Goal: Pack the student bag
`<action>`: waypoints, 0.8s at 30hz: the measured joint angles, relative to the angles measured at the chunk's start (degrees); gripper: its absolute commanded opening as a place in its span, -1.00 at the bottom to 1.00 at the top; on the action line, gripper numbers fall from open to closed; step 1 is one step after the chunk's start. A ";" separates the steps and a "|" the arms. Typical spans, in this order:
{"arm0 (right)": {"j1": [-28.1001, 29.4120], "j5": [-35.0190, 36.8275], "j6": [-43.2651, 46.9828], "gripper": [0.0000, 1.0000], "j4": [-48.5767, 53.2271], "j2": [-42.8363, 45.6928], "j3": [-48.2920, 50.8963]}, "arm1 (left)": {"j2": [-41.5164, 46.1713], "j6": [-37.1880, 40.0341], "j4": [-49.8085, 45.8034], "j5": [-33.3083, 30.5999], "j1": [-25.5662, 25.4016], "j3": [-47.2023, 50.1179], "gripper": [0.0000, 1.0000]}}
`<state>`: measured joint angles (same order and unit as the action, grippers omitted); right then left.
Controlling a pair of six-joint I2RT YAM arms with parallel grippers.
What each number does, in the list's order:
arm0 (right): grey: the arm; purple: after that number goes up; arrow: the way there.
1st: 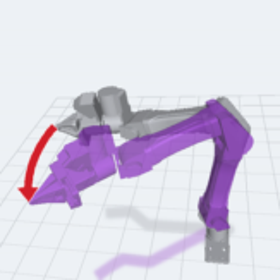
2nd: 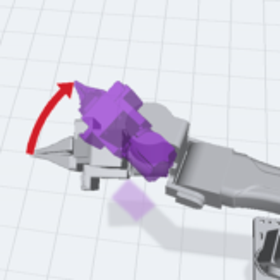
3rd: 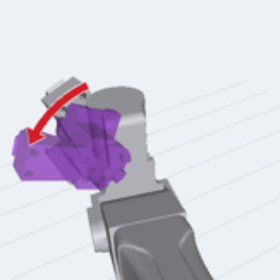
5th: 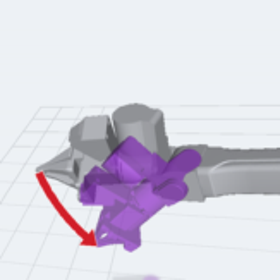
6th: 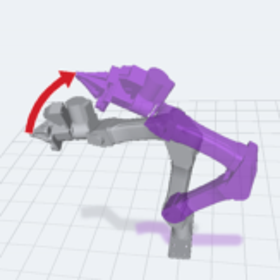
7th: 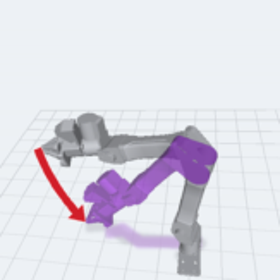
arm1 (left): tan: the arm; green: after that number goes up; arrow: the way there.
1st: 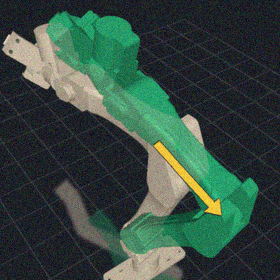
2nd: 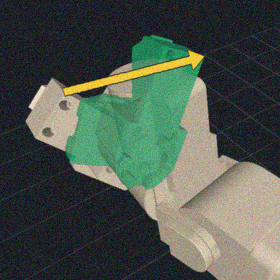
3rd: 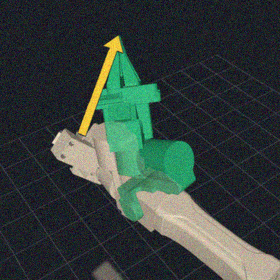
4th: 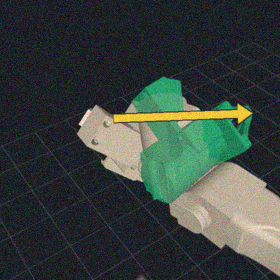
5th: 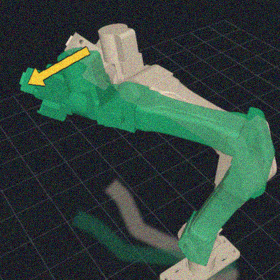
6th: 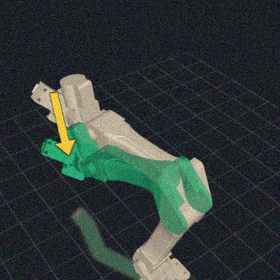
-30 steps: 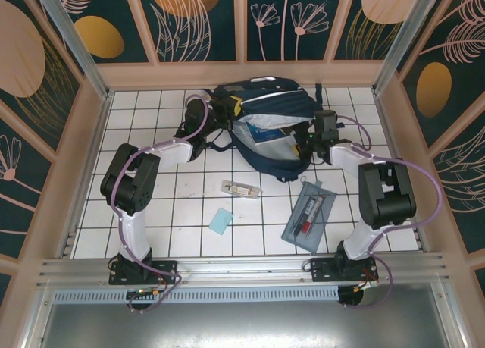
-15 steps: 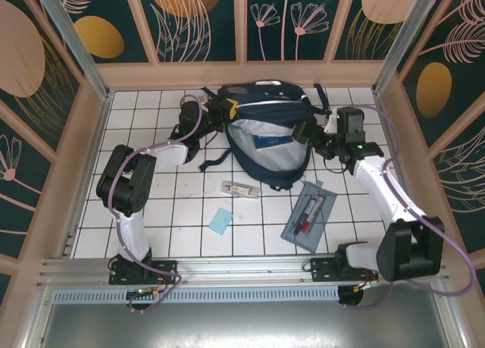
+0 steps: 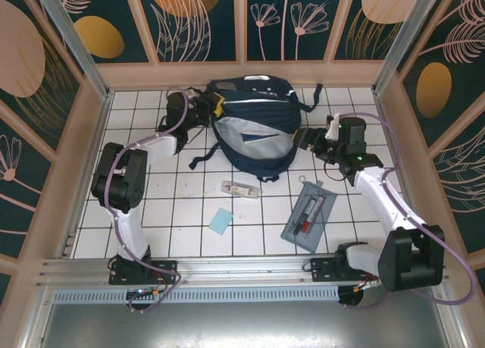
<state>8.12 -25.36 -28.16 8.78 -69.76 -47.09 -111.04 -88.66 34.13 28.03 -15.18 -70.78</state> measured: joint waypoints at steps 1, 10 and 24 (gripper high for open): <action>-0.15 -0.13 -0.33 0.98 -1.31 -0.74 1.01 | 0.37 2.10 -1.90 0.00 1.20 -0.72 0.55; -0.07 -7.61 -4.83 0.98 -16.74 -13.35 5.07 | 12.94 18.25 -15.58 -3.39 4.70 2.73 0.97; 18.58 -10.34 -15.98 0.96 -33.00 -34.49 -4.02 | 22.49 29.14 -26.67 -6.21 4.52 14.38 0.97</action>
<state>26.70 -35.70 -44.14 -24.23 -104.25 -51.11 -88.55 -59.53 7.46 21.82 -10.66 -56.40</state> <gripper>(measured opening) 0.985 0.985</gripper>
